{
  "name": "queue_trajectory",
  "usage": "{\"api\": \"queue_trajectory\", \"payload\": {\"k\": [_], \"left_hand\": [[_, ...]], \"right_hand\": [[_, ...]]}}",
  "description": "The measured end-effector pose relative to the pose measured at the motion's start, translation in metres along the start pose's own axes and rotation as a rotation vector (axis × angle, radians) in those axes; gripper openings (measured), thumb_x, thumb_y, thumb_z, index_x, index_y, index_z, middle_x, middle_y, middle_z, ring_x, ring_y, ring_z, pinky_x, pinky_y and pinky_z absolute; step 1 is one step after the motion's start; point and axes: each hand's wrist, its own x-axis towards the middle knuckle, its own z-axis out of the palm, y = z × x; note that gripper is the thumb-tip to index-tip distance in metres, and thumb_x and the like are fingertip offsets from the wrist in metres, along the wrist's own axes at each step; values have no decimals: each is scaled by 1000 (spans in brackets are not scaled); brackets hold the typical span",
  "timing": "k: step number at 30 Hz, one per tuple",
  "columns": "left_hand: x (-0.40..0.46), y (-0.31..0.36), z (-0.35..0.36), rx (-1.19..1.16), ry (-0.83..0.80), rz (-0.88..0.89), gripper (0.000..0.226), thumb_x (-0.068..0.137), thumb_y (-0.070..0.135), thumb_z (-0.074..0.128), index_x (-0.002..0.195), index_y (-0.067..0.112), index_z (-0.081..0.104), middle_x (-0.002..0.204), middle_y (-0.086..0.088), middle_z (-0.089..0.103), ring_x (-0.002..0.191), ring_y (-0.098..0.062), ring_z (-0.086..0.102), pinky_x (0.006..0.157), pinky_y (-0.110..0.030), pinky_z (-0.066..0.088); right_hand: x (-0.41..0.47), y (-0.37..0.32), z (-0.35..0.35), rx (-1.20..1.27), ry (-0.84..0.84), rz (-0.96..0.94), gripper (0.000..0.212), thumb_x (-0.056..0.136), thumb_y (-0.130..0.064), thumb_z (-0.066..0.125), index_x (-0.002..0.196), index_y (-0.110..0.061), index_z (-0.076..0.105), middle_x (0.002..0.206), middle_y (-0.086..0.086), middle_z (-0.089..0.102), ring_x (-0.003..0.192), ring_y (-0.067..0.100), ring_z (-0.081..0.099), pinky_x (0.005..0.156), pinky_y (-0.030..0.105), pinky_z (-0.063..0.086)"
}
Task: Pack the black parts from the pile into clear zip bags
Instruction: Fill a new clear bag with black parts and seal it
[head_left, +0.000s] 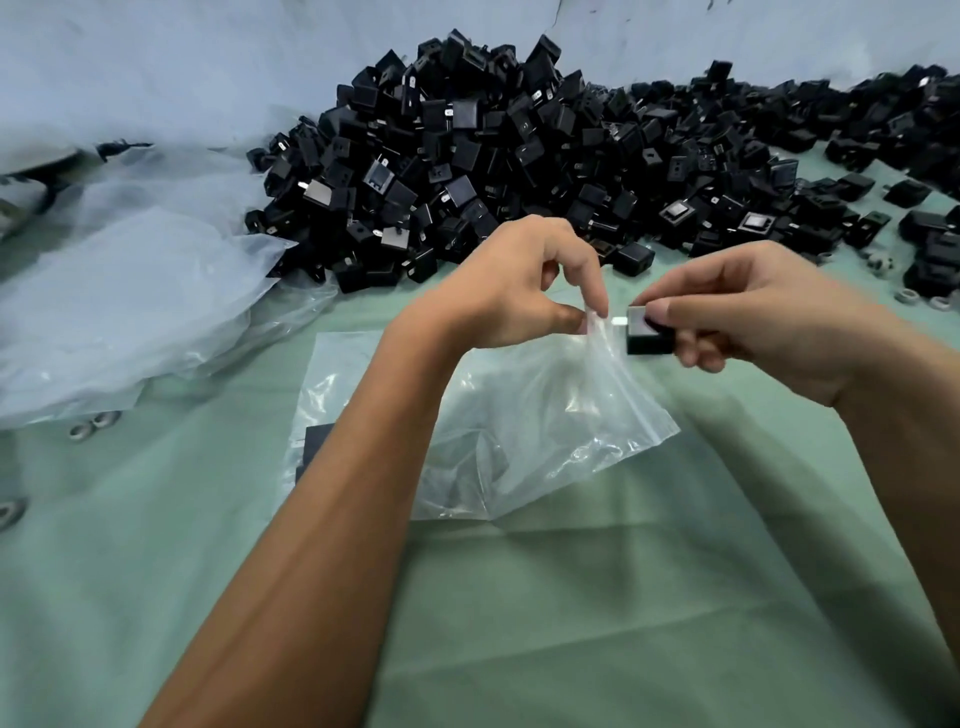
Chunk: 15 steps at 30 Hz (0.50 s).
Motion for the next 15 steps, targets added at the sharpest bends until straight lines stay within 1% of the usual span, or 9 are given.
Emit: {"api": "queue_trajectory", "payload": {"k": [2,4,6,8,10,12,15], "left_hand": [[0,-4,-2,-6,-14,-27,19,75,10,87,80,27,79,80,11,58,66,-12,41,64,-26,42],[1,-4,1,5,-41,-40,18,74,6,86,78,23,79,80,6,65,62,-7,43,63,-21,41],[1,-2,7,69,-87,-42,16,73,6,87,77,20,79,76,7,65,61,0,48,61,-15,38],[2,-1,13,108,-122,-62,16,73,7,87,76,20,79,69,10,60,57,2,49,57,-12,36],[3,0,16,125,-131,-82,17,73,8,89,76,21,78,68,9,58,55,0,47,56,-14,37],[2,0,13,132,-132,-91,17,72,7,89,78,20,79,71,5,61,56,0,47,57,-15,40],[1,1,7,78,-112,-88,19,73,4,88,76,20,79,77,-5,68,61,-3,50,62,-20,46]], "right_hand": [[0,0,-1,49,46,56,11,94,-3,68,96,4,76,57,10,62,45,14,55,40,18,42],[-1,-1,4,101,22,102,13,95,-5,67,97,4,75,62,13,66,45,13,57,40,17,44],[-2,-3,10,144,-20,118,13,96,-5,65,97,3,75,64,12,68,46,13,60,41,17,47],[-2,-3,13,147,-34,117,12,96,-3,65,98,3,75,61,10,68,46,12,62,42,17,49],[-1,0,15,143,-32,138,12,97,-1,63,101,5,72,60,10,68,46,13,63,43,18,51],[-1,4,17,139,-39,190,12,98,0,63,104,6,71,62,10,69,46,14,64,44,18,52],[-2,10,19,23,-58,229,11,98,-2,65,104,5,72,72,15,70,48,14,63,46,18,52]]}}
